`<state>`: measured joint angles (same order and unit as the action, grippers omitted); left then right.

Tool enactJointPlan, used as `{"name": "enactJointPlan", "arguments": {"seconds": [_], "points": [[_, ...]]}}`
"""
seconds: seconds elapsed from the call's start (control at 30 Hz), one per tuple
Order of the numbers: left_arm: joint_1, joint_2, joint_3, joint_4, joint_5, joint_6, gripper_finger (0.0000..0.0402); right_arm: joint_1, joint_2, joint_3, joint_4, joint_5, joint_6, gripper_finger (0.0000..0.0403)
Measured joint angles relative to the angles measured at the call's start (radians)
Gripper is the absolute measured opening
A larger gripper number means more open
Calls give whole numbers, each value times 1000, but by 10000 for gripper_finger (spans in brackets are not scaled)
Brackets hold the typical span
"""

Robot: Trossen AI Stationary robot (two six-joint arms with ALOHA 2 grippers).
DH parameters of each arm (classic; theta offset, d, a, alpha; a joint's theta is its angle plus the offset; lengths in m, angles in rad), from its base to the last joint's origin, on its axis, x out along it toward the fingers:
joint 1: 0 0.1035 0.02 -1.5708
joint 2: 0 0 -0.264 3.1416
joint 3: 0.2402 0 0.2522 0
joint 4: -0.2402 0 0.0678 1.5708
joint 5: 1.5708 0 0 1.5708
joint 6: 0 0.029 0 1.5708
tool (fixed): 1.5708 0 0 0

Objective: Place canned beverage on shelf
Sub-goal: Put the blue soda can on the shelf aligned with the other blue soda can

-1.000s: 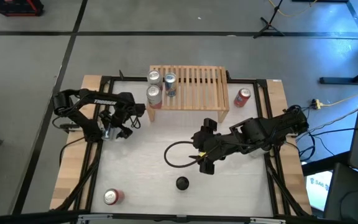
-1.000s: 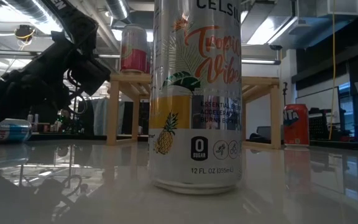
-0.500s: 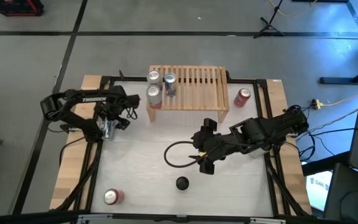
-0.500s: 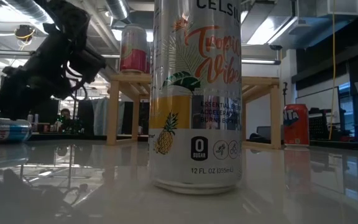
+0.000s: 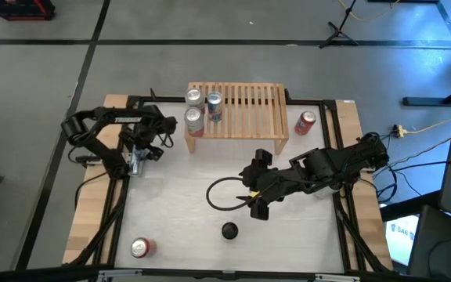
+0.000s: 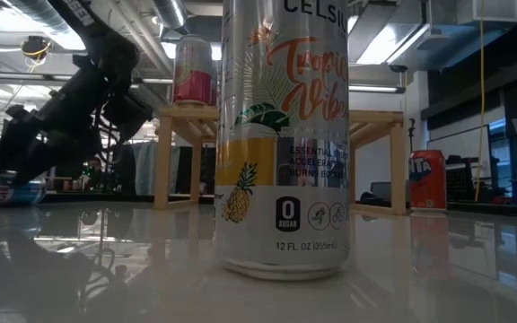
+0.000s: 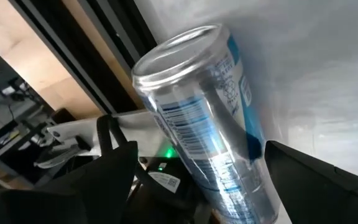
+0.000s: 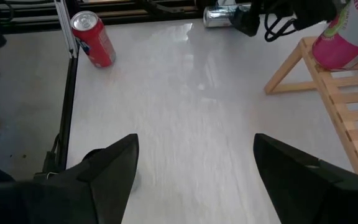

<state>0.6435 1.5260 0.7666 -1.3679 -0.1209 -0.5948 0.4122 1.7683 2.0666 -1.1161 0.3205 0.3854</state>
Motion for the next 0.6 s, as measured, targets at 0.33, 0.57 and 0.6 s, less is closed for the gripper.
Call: {"name": "enactJointPlan", "arguments": {"seconds": [0.33, 0.57, 0.6], "points": [[20, 122, 0, 9, 27, 28, 341, 0, 0, 0, 2, 0, 0, 308], [27, 220, 4, 10, 68, 73, 340, 0, 0, 0, 20, 0, -1, 308], [27, 232, 5, 9, 71, 77, 338, 0, 0, 0, 20, 0, 0, 308]]}}
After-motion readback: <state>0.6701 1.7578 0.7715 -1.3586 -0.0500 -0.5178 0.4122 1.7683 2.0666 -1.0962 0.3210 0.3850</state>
